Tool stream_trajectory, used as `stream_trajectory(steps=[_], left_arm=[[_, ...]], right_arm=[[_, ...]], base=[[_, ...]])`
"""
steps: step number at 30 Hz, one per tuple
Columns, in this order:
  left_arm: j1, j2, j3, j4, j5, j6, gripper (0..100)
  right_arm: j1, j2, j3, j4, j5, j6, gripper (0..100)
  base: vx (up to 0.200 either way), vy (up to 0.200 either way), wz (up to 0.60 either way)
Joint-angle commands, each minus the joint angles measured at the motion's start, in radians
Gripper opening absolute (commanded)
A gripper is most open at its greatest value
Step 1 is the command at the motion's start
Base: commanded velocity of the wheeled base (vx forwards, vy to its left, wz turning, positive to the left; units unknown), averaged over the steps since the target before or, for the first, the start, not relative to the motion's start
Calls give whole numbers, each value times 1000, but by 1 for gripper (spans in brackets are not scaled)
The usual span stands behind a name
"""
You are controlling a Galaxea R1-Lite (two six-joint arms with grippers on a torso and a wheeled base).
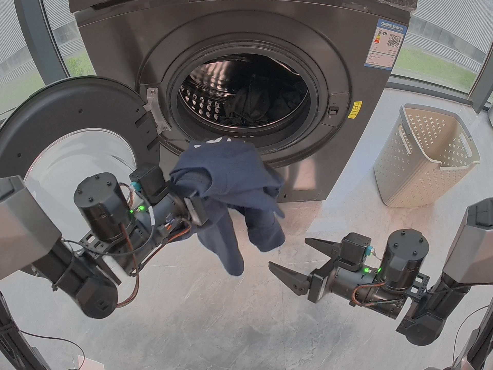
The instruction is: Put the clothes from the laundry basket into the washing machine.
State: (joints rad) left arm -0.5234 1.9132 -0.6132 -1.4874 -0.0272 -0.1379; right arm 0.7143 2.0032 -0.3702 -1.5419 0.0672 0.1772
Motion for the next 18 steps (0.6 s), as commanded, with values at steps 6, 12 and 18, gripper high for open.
stream_trajectory(steps=[6,12,18], left_arm=[[8,-166,244,-48,-43,3,0],[-18,-145,253,-43,-43,6,0],[-23,-129,256,-50,-43,7,0]], right_arm=[[-134,-70,34,0,-86,-10,100],[-177,-43,24,-1,-119,-7,100],[-187,-43,20,-1,-132,-4,100]], base=[[0,0,0],[67,0,0],[200,0,0]])
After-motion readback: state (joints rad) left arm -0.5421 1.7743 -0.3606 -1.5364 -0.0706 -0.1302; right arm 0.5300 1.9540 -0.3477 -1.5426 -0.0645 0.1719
